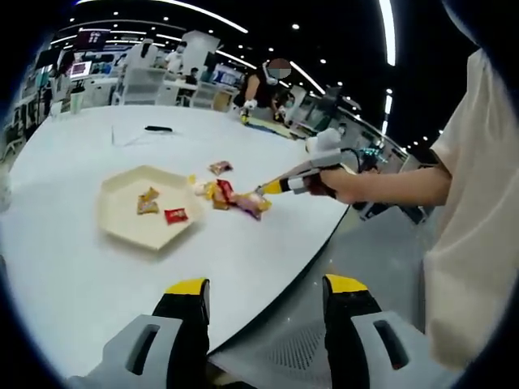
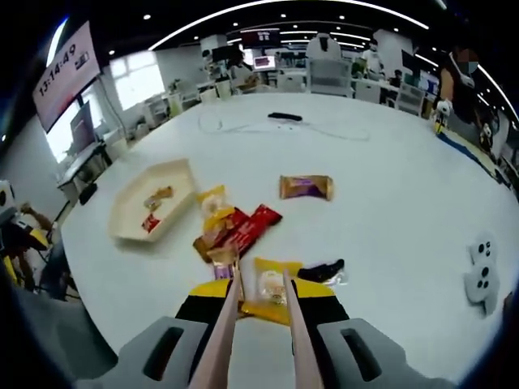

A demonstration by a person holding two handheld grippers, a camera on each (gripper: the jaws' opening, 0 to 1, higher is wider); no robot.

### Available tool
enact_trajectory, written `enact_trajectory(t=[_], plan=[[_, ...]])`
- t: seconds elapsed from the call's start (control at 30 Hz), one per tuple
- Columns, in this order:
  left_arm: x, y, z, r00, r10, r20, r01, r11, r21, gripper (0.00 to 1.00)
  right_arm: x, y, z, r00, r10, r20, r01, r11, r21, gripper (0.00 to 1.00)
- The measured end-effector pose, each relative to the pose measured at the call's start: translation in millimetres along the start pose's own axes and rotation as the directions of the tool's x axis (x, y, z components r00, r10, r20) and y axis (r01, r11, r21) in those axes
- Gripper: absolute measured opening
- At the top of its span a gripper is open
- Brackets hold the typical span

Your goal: Place the target food into the container with the food tongs after gripping and lifting it, then release it inside without dropping or visibly crushing the food.

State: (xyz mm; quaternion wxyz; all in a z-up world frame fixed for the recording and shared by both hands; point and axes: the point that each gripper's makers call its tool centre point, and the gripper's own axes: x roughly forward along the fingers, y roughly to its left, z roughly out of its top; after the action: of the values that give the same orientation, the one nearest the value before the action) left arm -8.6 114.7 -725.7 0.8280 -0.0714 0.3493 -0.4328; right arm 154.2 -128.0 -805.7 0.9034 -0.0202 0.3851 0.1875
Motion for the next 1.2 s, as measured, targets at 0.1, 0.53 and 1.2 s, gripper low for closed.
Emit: enact_trajectory(t=[0.1,0.53,1.2], plan=[[0.1,-0.6,-1.5,1.000,0.000,0.000,0.000,1.000,-0.005,0.56,1.3,2.6,-0.4,1.000,0.005,-0.002,-0.005,1.000,-0.007,0.27],[-0.1,-0.9,-3.4,1.000,0.000,-0.003,0.000,1.000,-0.010,0.56,8.7,18.3,-1.5,0.999,0.046,-0.013,-0.046,0.999,-0.025,0.27],[-1.5,1.7,-5.0,1.000,0.009,0.002,-0.009,1.000,-0.027,0.56,21.7,35.7,-9.1,0.995,0.084,-0.049,-0.087,0.995,-0.045,0.27]])
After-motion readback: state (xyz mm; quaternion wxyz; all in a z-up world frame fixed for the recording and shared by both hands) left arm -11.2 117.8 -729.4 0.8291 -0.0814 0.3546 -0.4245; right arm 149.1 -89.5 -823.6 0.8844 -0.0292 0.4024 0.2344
